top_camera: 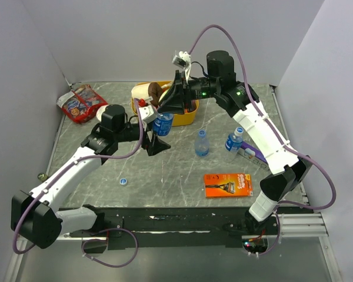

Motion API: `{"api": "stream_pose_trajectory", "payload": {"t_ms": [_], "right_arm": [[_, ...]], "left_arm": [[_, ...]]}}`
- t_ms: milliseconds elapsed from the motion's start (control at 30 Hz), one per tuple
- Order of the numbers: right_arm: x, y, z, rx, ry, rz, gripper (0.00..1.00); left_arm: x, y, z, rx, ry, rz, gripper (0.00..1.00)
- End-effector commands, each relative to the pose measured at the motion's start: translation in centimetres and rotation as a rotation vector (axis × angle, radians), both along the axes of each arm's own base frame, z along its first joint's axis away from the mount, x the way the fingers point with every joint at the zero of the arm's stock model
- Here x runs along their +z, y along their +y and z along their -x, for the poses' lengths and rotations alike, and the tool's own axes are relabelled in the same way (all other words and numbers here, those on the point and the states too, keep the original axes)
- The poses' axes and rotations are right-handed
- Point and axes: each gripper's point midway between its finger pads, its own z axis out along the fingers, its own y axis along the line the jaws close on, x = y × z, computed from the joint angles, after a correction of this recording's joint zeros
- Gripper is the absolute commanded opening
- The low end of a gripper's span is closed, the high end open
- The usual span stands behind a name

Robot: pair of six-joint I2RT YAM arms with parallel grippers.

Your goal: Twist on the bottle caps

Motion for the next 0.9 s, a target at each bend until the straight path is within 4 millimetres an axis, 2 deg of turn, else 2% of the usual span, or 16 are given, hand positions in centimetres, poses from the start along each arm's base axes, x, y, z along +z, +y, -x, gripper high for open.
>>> {"api": "stream_pose_trajectory", "payload": {"t_ms": [0, 300, 367, 433, 467, 567, 633, 700, 733, 800, 833, 867], "right_arm": [[2.5, 0.4, 0.6, 0.032, -0.054, -0.056, 0.0], [1.7, 0.5, 0.4, 0.028, -0.04, -0.042, 0.0], [1.6, 0.5, 0.3, 0.025, -0.035, -0.04, 0.01], [1.5, 0.3, 0.2, 0.021, -0.042, -0.031, 0.16], [1.7, 0.0, 0.1, 0.011, -0.057, -0.03, 0.33], [3.5, -1.8, -1.0, -0.048, -0.141, -0.051, 0.58], [4.8, -3.6, -2.2, -0.122, -0.188, -0.062, 0.63], [5.0, -4.8, -2.8, -0.169, -0.228, -0.052, 0.64], [4.8, -5.3, -3.3, -0.197, -0.241, -0.039, 0.64], [3.3, -6.2, -4.2, -0.263, -0.282, 0.016, 0.65], [2.7, -6.4, -4.4, -0.274, -0.296, 0.04, 0.65], [1.1, -6.6, -4.7, -0.277, -0.29, 0.075, 0.65]], "left_arm": [[1.3, -0.9, 0.7, -0.079, -0.037, 0.032, 0.97], [1.6, -1.1, 1.1, -0.101, -0.04, 0.04, 0.82], [1.8, -1.1, 1.1, -0.105, -0.043, 0.043, 0.71], [1.9, -1.1, 1.2, -0.107, -0.038, 0.038, 0.6], [1.8, -1.0, 1.2, -0.107, -0.041, 0.031, 0.56], [1.7, -0.1, 1.3, -0.07, -0.044, -0.002, 0.49], [1.4, 0.7, 1.0, -0.011, -0.04, -0.019, 0.47], [2.4, 1.7, 1.0, 0.045, -0.057, -0.014, 0.45], [2.9, 2.0, 0.9, 0.071, -0.063, -0.019, 0.39], [3.3, 3.5, 0.3, 0.145, -0.065, -0.043, 0.3], [4.1, 4.2, -0.1, 0.186, -0.072, -0.04, 0.19], [4.2, 5.7, -1.2, 0.281, -0.058, -0.048, 0.18]]}}
